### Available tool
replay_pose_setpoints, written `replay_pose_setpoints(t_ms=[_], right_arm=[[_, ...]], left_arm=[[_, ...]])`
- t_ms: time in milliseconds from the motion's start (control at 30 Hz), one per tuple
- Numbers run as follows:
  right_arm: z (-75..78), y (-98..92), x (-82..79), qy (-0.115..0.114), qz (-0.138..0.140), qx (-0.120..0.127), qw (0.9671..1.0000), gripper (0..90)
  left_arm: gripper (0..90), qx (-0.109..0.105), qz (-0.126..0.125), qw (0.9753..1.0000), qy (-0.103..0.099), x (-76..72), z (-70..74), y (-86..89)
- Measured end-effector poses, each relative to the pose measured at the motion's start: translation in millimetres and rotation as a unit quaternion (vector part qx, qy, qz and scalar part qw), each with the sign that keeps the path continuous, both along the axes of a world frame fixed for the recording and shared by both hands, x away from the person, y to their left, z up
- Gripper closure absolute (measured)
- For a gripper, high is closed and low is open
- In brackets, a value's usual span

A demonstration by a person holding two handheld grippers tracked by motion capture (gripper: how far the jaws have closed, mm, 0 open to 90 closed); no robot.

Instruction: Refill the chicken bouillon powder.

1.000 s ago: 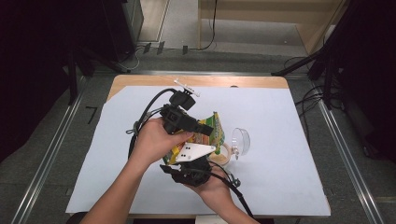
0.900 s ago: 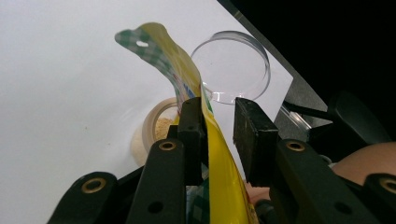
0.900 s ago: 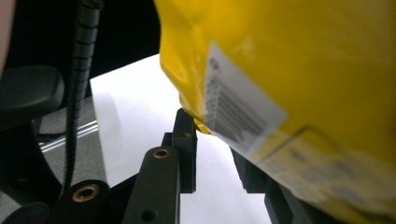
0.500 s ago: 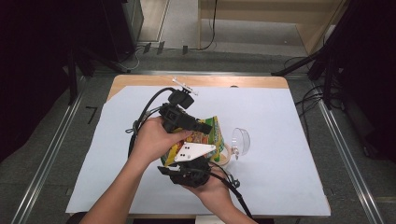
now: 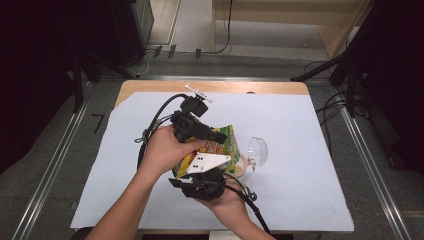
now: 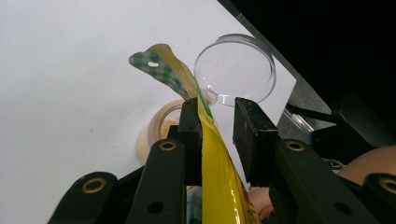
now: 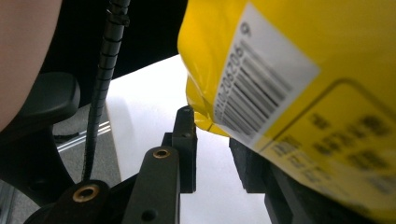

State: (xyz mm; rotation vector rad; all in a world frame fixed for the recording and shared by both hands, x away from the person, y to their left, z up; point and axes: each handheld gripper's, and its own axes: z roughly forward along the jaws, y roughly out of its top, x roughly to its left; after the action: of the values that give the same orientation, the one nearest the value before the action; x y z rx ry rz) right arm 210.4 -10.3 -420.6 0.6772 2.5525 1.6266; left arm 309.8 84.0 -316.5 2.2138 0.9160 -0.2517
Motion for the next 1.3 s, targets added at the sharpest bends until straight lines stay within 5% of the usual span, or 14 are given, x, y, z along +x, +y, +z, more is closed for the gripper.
replay_pose_setpoints(t_ms=[1300], right_arm=[[-2.2,-0.3,-0.1,-0.012,-0.005,-0.005,0.9999,73.6]], left_arm=[[74.3,0.002,-0.002,1.0,-0.004,-3.1,1.4,-2.6]])
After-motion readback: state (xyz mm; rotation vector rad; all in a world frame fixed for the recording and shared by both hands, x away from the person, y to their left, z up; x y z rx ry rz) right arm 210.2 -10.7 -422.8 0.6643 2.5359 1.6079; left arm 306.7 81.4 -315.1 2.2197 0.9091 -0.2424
